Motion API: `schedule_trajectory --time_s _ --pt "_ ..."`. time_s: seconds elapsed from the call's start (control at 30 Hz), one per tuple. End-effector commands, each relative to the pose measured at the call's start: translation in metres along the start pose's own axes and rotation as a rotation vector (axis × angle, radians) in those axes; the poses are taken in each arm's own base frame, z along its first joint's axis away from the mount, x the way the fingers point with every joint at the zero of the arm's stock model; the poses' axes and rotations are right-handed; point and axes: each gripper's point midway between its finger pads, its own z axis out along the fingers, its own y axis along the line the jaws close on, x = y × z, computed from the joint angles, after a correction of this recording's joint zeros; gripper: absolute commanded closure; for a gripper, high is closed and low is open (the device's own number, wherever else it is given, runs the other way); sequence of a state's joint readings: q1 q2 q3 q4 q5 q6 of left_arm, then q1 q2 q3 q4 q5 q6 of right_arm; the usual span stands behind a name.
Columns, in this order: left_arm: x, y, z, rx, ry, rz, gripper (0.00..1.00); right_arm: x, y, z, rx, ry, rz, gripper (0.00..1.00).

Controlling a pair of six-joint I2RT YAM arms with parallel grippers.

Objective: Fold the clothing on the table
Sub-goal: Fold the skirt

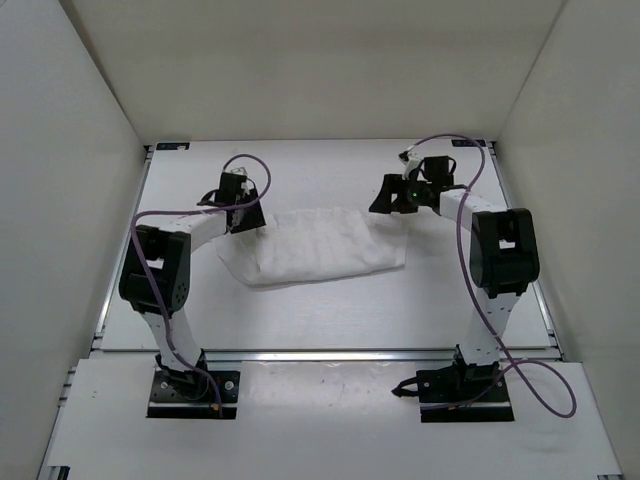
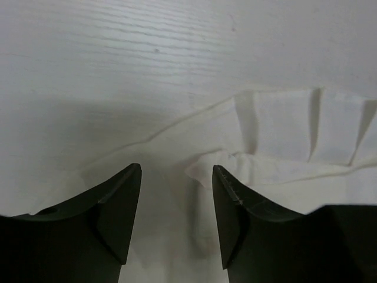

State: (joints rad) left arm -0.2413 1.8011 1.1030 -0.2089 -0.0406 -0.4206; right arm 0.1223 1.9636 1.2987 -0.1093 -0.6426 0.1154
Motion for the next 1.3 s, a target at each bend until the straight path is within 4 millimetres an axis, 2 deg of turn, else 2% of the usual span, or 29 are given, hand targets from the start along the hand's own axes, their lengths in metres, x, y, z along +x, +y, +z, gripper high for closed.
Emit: schedule_trajectory --time_s 0.0,0.03,0.07,0.1,0.13,0.17,0.2,0.23,0.27,0.3,0.33,0.37,0.43,0.47,0.5,0.53,0.6,0.67,0.77,0.83,0.93,1.0,1.03,1.07,1.13,1.23,1.27 --pt "-0.02 0.002 -0.013 0.007 0.017 0.009 0.37 -0.025 -0.009 -0.022 0.082 -0.06 -0.033 0.24" --pt "-0.027 -0.002 -0.018 0.018 0.001 0.014 0.29 -0.025 -0.004 -0.031 0.09 -0.067 -0.037 0.21" --pt "-0.034 -0.003 -0.025 0.015 -0.017 0.023 0.16 -0.021 -0.004 -0.032 0.116 -0.06 -0.034 0.13" --pt "-0.036 -0.005 -0.03 -0.003 -0.024 0.049 0.09 -0.017 -0.004 -0.039 0.149 -0.061 -0.047 0.1" --pt "-0.039 -0.006 -0.039 -0.01 -0.026 0.075 0.1 -0.007 0.002 -0.049 0.166 -0.042 -0.047 0.09" --pt "-0.045 -0.014 -0.048 0.006 -0.039 0.09 0.11 -0.012 0.007 -0.055 0.178 -0.054 -0.069 0.08" --pt "-0.044 -0.019 -0.058 0.016 -0.036 0.117 0.15 0.002 0.007 -0.057 0.2 -0.022 -0.056 0.08" --pt "-0.04 -0.022 -0.064 0.023 -0.028 0.122 0.21 0.013 0.008 -0.062 0.212 -0.007 -0.049 0.08" --pt "-0.032 -0.031 -0.073 0.057 -0.022 0.131 0.26 0.015 0.012 -0.066 0.208 -0.013 -0.048 0.07" --pt "-0.028 -0.045 -0.08 0.1 -0.028 0.145 0.43 0.03 0.014 -0.068 0.198 0.003 -0.008 0.07" --pt "-0.016 -0.054 -0.089 0.128 -0.033 0.148 0.62 0.036 0.015 -0.07 0.193 -0.009 0.008 0.08" --pt "-0.009 -0.054 -0.096 0.134 -0.051 0.143 0.69 0.045 0.019 -0.074 0.173 -0.008 0.027 0.07" --pt "0.013 -0.067 -0.105 0.194 -0.037 0.12 1.0 0.052 0.022 -0.079 0.17 -0.025 0.076 0.08" --pt "0.021 -0.068 -0.108 0.214 -0.032 0.107 1.0 0.055 0.026 -0.081 0.17 -0.03 0.067 0.08" --pt "0.041 -0.069 -0.108 0.242 0.009 0.094 1.0 0.057 0.03 -0.081 0.168 -0.026 0.06 0.08" --pt "0.047 -0.078 -0.11 0.283 0.016 0.093 1.0 0.06 0.032 -0.082 0.168 -0.024 0.06 0.09" --pt "0.073 -0.074 -0.104 0.288 0.07 0.092 1.0 0.059 0.039 -0.084 0.147 -0.043 0.053 0.1" --pt "0.082 -0.073 -0.097 0.297 0.095 0.072 1.0 0.064 0.039 -0.083 0.131 -0.052 0.083 0.14" --pt "0.093 -0.056 -0.074 0.25 0.148 0.039 1.0 0.063 0.034 -0.086 0.145 -0.067 0.106 0.14" --pt "0.096 -0.049 -0.06 0.224 0.19 0.03 1.0 0.064 0.026 -0.087 0.19 -0.069 0.108 0.09" --pt "0.088 -0.041 -0.044 0.206 0.21 0.009 1.0 0.07 0.014 -0.087 0.235 -0.034 0.098 0.05" --pt "0.085 -0.04 -0.039 0.202 0.214 0.006 1.0 0.07 0.008 -0.085 0.25 -0.009 0.101 0.04" --pt "0.085 -0.041 -0.037 0.204 0.222 -0.003 1.0 0.077 0.004 -0.082 0.253 0.014 0.112 0.03" --pt "0.083 -0.045 -0.038 0.223 0.228 -0.018 1.0 0.074 0.003 -0.082 0.252 0.012 0.115 0.03" --pt "0.093 -0.046 -0.032 0.248 0.279 -0.046 1.0 0.079 -0.001 -0.076 0.247 0.036 0.122 0.01" --pt "0.104 -0.045 -0.025 0.253 0.329 -0.071 1.0 0.068 -0.001 -0.067 0.222 0.033 0.115 0.01" --pt "0.102 -0.046 -0.023 0.249 0.332 -0.066 1.0 0.069 0.003 -0.063 0.213 0.044 0.112 0.01"
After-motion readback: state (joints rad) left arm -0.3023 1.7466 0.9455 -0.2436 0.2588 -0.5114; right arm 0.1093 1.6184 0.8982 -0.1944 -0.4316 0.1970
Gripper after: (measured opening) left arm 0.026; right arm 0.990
